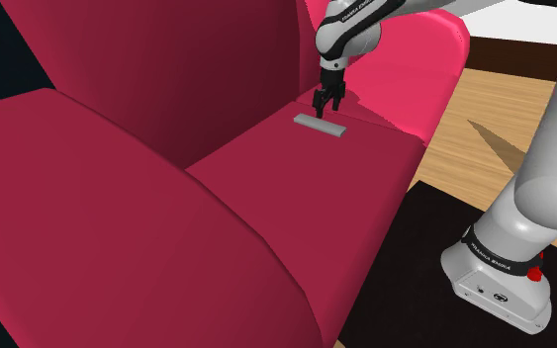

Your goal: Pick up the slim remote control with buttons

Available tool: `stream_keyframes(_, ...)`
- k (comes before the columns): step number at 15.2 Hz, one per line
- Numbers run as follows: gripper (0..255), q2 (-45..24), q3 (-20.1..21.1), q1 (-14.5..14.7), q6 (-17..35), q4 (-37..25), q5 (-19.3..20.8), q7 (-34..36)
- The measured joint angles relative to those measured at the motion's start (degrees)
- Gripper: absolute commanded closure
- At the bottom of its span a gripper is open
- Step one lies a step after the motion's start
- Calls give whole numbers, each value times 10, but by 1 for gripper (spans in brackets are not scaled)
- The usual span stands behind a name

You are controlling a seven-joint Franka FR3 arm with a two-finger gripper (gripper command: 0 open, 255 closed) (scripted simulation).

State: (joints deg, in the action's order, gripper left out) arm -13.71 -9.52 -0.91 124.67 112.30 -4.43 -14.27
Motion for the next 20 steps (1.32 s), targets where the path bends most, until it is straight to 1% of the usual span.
stream_keyframes(2,0,-42,1,-5,14,-33,-7,-7)
stream_keyframes(3,0,-65,2,-7,12,-61,-11,-8)
stream_keyframes(4,0,-79,3,-8,13,-75,-13,-10)
stream_keyframes(12,0,-119,7,-12,56,-74,-22,-17)
stream_keyframes(13,255,-121,7,-12,58,-73,-22,-17)
stream_keyframes(20,255,-121,7,-12,62,-71,-22,-18)
